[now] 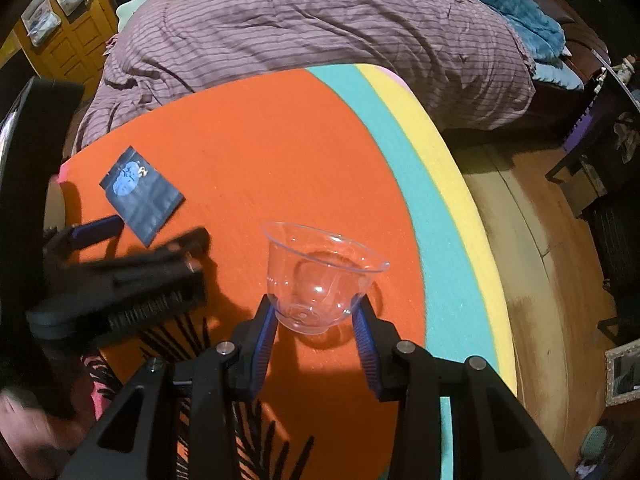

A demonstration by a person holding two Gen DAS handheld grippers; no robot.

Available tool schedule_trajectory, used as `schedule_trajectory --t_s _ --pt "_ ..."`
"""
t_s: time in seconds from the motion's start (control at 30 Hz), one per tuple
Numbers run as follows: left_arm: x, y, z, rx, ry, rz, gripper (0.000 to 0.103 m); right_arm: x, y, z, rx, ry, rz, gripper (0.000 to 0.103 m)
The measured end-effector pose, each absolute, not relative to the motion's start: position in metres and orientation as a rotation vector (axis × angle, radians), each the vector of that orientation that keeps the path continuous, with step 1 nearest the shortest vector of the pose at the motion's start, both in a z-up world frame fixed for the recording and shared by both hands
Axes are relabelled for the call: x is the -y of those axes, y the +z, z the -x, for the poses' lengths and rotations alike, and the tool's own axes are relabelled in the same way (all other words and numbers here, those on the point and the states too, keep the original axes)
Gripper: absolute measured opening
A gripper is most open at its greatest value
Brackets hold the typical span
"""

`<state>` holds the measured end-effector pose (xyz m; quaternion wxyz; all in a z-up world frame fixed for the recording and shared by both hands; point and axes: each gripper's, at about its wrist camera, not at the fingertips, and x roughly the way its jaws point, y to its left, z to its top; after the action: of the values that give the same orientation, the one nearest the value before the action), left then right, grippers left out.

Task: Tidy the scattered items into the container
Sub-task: 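Nudge the small sachet between the left gripper fingers while the right tool holds the cup, then close the left gripper on the sachet's edge while the right tool holds the cup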

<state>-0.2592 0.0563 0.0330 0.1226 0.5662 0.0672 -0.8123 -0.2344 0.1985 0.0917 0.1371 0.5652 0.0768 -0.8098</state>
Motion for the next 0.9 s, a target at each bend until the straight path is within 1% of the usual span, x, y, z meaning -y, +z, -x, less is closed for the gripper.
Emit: schedule_trajectory --t_s 0.1,0.2,0.37,0.47,0.5,0.6,0.7,0.8,0.9 --pt "-0.042 0.031 0.268 -0.281 -2.318 -1.641 0.097 -0.199 0.092 0.234 -0.221 -2.341 -1.634 0.041" --pt "-0.037 0.031 0.273 -0.31 -2.286 -1.615 0.097 -0.196 0.091 0.236 -0.228 -2.333 -1.631 0.041" --pt "-0.037 0.029 0.278 -0.297 -2.327 -1.551 0.096 -0.192 0.087 0.243 -0.235 -2.318 -1.627 0.041" --pt "-0.04 0.032 0.274 -0.287 -2.353 -1.518 0.087 -0.191 0.085 0.246 -0.25 -2.312 -1.628 0.041" --pt "-0.039 0.033 0.273 -0.286 -2.356 -1.511 0.081 -0.19 0.084 0.247 -0.247 -2.309 -1.63 0.041" --pt "-0.04 0.034 0.272 -0.282 -2.36 -1.505 0.077 -0.19 0.083 0.25 -0.244 -2.306 -1.628 0.041" --pt "-0.038 0.035 0.272 -0.278 -2.366 -1.492 0.065 -0.187 0.083 0.252 -0.251 -2.3 -1.622 0.041" --pt "-0.036 0.036 0.272 -0.282 -2.376 -1.488 0.061 -0.185 0.083 0.253 -0.263 -2.296 -1.614 0.041" --pt "-0.031 0.037 0.273 -0.304 -2.378 -1.48 0.06 -0.183 0.082 0.253 -0.266 -2.289 -1.61 0.041"
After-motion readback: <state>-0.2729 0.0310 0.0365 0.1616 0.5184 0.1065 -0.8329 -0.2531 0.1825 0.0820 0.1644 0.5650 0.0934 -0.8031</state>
